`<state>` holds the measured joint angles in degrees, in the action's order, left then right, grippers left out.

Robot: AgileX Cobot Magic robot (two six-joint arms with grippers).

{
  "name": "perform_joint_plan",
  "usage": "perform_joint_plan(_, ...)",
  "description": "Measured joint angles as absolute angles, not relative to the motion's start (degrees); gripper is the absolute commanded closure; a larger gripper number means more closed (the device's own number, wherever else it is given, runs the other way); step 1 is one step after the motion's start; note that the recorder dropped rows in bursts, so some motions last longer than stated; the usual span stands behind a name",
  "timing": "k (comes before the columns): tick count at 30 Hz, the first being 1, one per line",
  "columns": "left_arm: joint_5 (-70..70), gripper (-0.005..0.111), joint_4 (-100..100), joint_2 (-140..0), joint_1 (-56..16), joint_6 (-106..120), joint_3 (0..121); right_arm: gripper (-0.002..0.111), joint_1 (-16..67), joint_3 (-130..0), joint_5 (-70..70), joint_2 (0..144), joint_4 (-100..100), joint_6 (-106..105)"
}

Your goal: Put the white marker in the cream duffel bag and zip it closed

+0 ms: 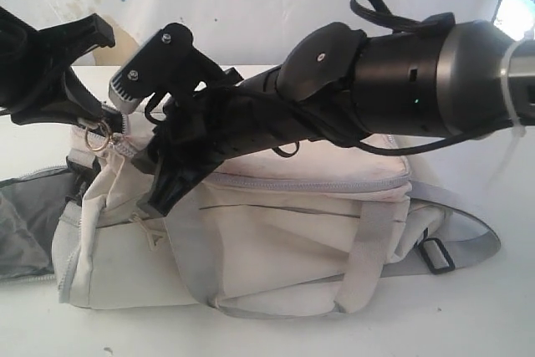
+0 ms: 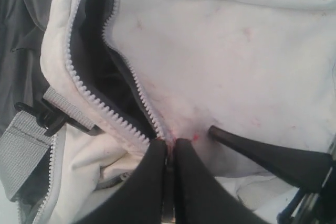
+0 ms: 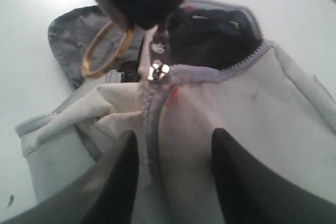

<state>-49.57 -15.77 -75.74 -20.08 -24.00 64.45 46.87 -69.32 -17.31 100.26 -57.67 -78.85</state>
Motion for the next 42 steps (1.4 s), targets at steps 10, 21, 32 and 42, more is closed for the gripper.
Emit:
perform_joint_plan(10,-49.34,0.107,-15.96,-75.74,-20.08,-24.0,64.45,0.068,49.38,-69.32,-14.8,101.47,-57.67,-78.99)
perform_joint_plan(21,-49.96,0.107,-15.32,-75.74,-20.08,-24.0,64.45,0.108,49.38,-69.32,-13.16,103.04,-57.67,-78.99)
perform_joint_plan(32,-54.0,0.107,-16.26,-75.74,-14.35,-19.58,64.34,0.108,49.71,-69.7,-13.16,103.06,-57.67,-78.99)
perform_joint_plan(42,-55.12,0.107,-20.13,-75.83,-10.93,-16.76,64.34,0.108,49.87,-68.8,-11.9,102.82,-55.56,-78.99)
